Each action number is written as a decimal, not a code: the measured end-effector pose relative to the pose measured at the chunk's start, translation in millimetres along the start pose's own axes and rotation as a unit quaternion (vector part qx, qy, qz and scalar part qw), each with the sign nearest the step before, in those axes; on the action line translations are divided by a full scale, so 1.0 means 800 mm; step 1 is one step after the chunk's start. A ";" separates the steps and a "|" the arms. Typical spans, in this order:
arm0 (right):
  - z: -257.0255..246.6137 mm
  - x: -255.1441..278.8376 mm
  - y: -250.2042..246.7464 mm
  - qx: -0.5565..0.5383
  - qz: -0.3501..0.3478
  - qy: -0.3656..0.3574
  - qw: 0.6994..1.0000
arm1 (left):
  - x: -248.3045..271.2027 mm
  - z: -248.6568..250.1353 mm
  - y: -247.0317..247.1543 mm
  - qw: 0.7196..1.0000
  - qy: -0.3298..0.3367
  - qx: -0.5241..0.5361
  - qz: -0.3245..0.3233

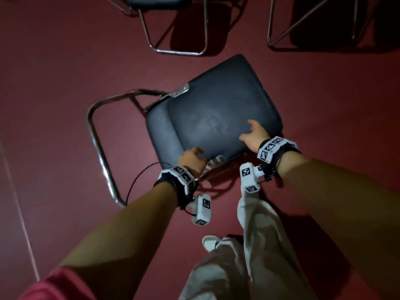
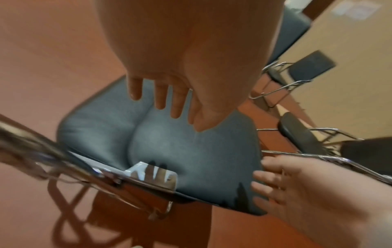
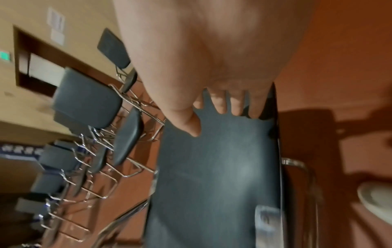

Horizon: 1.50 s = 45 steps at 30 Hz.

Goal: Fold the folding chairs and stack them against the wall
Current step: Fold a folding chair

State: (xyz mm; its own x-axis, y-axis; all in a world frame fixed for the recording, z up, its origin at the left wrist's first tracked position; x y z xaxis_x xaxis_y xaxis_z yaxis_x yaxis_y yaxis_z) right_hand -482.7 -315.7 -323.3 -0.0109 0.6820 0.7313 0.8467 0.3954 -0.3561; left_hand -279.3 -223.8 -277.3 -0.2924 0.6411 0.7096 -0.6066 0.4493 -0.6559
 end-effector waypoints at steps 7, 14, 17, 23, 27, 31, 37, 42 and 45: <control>0.014 0.102 0.123 0.031 -0.040 -0.002 0.999 | 0.118 -0.158 -0.039 0.994 -0.043 -0.038 0.089; 0.041 0.129 0.213 0.015 -0.080 0.041 0.996 | 0.141 -0.282 -0.034 0.952 -0.194 0.089 0.220; 0.063 0.111 0.229 -0.011 -0.097 0.059 0.993 | 0.124 -0.303 -0.019 0.896 -0.196 0.266 0.296; 0.101 0.061 0.208 -0.178 -0.079 0.163 0.967 | 0.065 -0.312 0.021 0.715 -0.233 0.585 0.303; 0.117 0.020 0.178 -0.248 -0.030 0.211 0.945 | 0.053 -0.298 0.028 0.596 -0.264 0.700 0.291; 0.112 -0.009 0.154 -0.280 -0.023 0.259 0.924 | 0.038 -0.299 0.031 0.490 -0.270 0.783 0.273; 0.086 -0.039 0.149 -0.317 -0.067 0.224 0.919 | 0.031 -0.281 0.035 0.405 -0.281 0.837 0.237; 0.096 -0.062 0.145 -0.276 -0.057 0.246 0.927 | 0.026 -0.268 0.033 0.384 -0.304 0.826 0.277; 0.100 -0.065 0.141 -0.254 -0.094 0.245 0.931 | 0.020 -0.270 0.032 0.401 -0.340 0.800 0.290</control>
State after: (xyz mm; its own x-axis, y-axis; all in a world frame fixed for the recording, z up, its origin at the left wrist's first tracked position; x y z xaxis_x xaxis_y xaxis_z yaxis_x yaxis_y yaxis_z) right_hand -429.1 -257.7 -448.1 -0.0452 0.2181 0.9749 0.9981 0.0515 0.0347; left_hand -139.9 -67.4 -338.2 -0.5319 -0.2130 0.8196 0.1702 -0.9750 -0.1429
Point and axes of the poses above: each hand's wrist, its own x-axis away from the middle knuckle, its own y-axis out of the palm, z = x × y, the point moved 2 cm from there along -x, towards the middle knuckle, and after that the axes turned 2 degrees about -x, right-handed, at the moved point
